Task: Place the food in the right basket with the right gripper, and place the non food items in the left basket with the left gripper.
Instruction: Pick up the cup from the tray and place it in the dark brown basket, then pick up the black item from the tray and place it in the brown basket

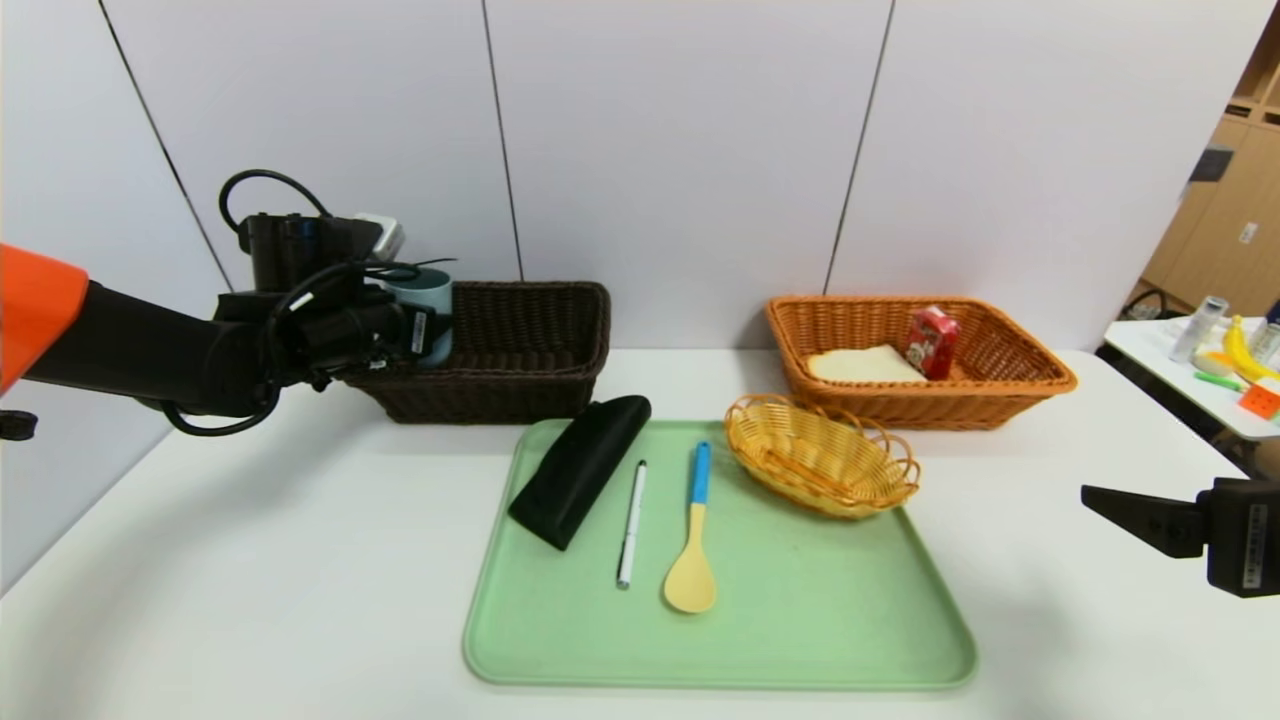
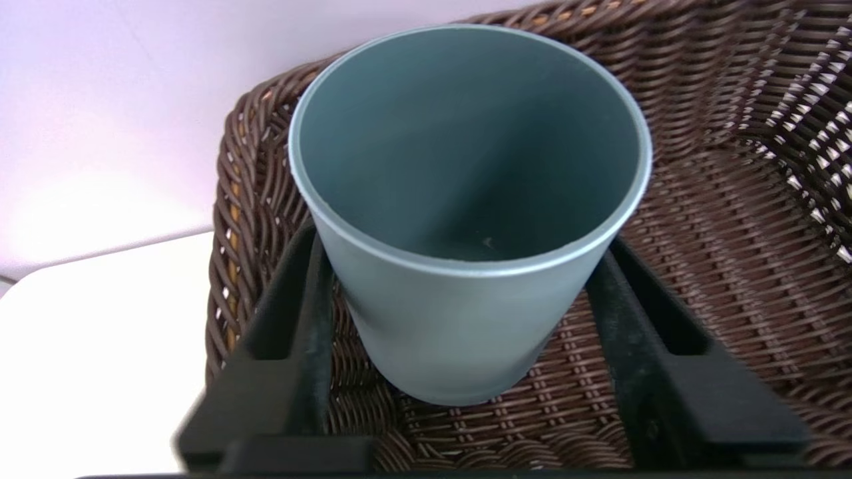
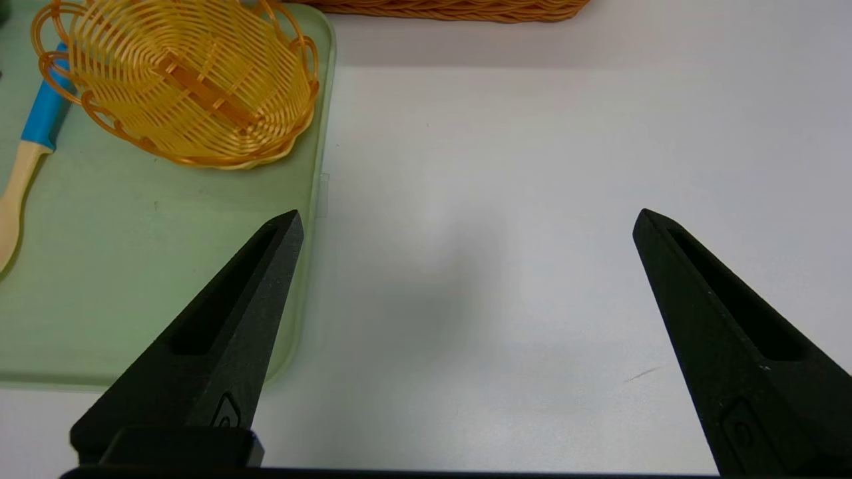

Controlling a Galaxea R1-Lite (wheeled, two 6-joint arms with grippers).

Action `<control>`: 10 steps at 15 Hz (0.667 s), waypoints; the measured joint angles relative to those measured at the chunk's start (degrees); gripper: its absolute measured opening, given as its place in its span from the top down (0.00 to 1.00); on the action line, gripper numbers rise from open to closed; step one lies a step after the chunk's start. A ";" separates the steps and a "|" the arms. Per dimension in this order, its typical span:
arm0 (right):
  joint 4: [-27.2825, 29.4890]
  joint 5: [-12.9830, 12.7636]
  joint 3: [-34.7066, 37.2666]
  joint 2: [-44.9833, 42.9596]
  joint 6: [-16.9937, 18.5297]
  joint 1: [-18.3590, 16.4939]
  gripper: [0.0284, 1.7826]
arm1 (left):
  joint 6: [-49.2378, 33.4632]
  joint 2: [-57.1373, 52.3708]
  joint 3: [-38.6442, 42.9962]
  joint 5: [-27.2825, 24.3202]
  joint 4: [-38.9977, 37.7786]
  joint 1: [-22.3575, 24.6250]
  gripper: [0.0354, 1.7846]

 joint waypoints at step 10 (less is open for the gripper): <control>0.00 -0.05 -0.09 -0.28 -0.04 0.00 0.04 | 0.06 -3.58 -0.33 -0.34 0.90 0.02 0.12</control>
